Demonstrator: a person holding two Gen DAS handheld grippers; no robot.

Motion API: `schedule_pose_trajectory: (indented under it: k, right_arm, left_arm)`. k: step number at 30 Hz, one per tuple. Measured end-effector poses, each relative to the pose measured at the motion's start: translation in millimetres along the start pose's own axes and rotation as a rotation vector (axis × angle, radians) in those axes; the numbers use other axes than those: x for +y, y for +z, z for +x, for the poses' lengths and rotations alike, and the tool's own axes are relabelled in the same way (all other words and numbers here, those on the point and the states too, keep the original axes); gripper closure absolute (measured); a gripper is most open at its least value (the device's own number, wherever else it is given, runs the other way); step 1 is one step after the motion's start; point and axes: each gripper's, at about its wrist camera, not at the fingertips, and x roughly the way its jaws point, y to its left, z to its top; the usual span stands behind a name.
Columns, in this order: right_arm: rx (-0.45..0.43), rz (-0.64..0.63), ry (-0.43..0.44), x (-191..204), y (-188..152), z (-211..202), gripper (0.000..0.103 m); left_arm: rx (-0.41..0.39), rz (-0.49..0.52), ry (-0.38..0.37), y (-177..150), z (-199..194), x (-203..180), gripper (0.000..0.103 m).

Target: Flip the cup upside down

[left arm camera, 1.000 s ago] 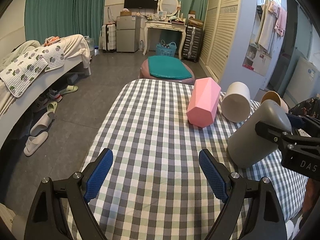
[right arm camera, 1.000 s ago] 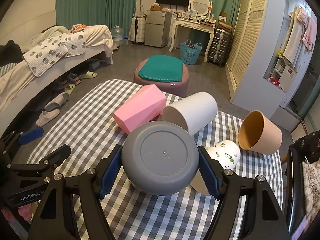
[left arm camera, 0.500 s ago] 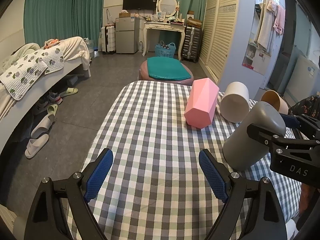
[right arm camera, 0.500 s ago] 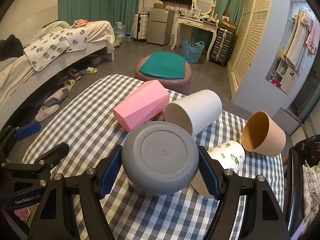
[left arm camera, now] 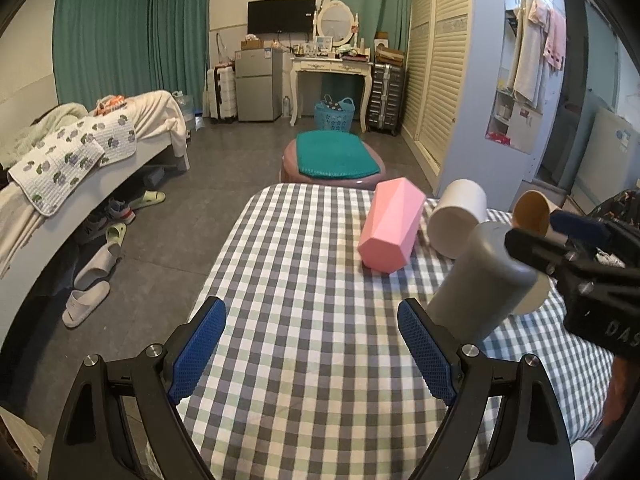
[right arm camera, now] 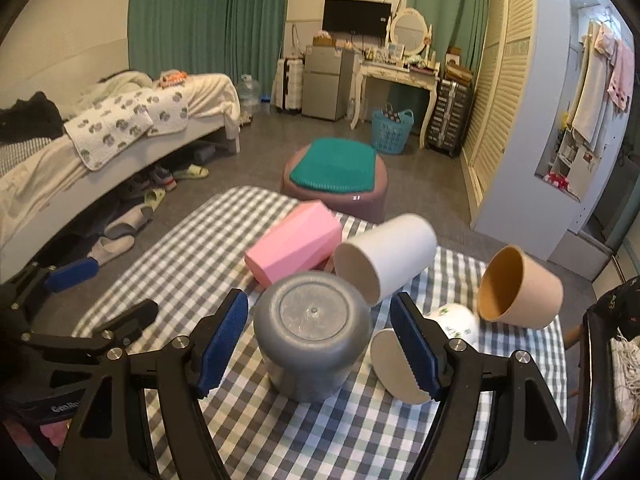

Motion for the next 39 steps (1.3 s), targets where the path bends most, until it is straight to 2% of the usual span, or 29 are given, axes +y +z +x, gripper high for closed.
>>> schedule_pose_trajectory:
  k: [10, 15, 18, 19, 20, 27, 31, 39]
  right_arm:
    - [-0.152, 0.047, 0.001, -25.3, 0.9, -80.2, 0.029]
    - [-0.221, 0.058, -0.016, -35.7, -9.1, -119.5, 0.025]
    - [-0.245, 0.075, -0.023, -41.1, -23.1, -136.8, 0.019]
    - [-0.248, 0.075, -0.032, -41.6, -29.3, -141.2, 0.015]
    - [-0.247, 0.074, -0.042, -41.7, -36.5, -145.1, 0.013]
    - [-0.28, 0.101, -0.063, -39.0, -80.9, -165.7, 0.0]
    - [-0.301, 0.122, -0.058, -36.1, -100.9, -172.2, 0.0]
    - [-0.303, 0.14, -0.069, -35.0, -116.1, -172.4, 0.0]
  left_arm:
    - [-0.116, 0.02, -0.011, 10.7, -53.2, -33.1, 0.012]
    - [-0.226, 0.035, -0.019, 4.8, -92.4, -50.6, 0.012]
    - [-0.285, 0.016, -0.016, -7.5, -111.6, -54.5, 0.012]
    - [-0.291, 0.009, -0.019, -11.0, -115.1, -54.5, 0.009]
    - [-0.289, -0.003, -0.02, -17.1, -118.5, -54.7, 0.001]
    - [-0.342, 0.024, -0.013, -49.7, -138.4, -66.0, 0.001]
    - [-0.352, 0.046, -0.001, -58.6, -144.4, -67.4, 0.001]
    - [-0.358, 0.035, 0.002, -68.7, -153.6, -67.9, 0.001]
